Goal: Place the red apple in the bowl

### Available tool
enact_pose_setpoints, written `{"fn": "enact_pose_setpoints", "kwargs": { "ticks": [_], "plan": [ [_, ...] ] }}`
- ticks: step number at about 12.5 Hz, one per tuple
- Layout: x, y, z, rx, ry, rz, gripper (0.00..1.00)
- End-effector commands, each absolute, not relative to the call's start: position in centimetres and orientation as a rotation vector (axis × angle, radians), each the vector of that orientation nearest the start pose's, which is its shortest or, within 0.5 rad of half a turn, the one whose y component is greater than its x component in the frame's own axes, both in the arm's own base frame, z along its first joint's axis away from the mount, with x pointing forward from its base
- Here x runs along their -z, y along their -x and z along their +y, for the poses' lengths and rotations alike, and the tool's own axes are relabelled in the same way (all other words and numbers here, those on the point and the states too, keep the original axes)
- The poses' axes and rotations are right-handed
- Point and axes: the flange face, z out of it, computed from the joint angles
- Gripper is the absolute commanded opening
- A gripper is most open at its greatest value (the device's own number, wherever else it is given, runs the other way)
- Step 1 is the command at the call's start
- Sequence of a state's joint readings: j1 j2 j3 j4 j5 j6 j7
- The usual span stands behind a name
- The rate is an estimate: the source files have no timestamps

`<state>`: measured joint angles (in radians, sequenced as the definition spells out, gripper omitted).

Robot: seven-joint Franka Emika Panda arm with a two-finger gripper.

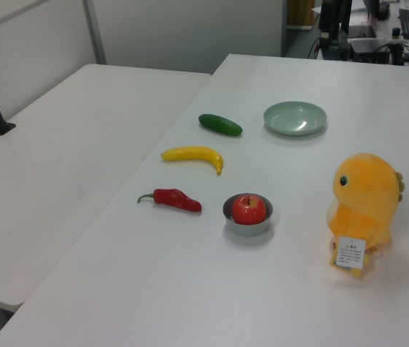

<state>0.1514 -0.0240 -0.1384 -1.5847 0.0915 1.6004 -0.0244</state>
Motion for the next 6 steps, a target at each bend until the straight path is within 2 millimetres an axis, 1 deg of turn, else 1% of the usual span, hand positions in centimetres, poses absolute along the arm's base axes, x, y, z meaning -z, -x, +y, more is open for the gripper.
{"fn": "enact_pose_setpoints", "kwargs": {
  "ticks": [1,3,6],
  "plan": [
    [-63.28,-54.79,1.91,0.057,3.065,-0.079,1.0],
    [-63.12,-54.88,2.26,0.054,3.064,-0.104,1.0],
    [-63.2,-54.84,2.26,0.057,3.064,-0.107,1.0]
  ]
}}
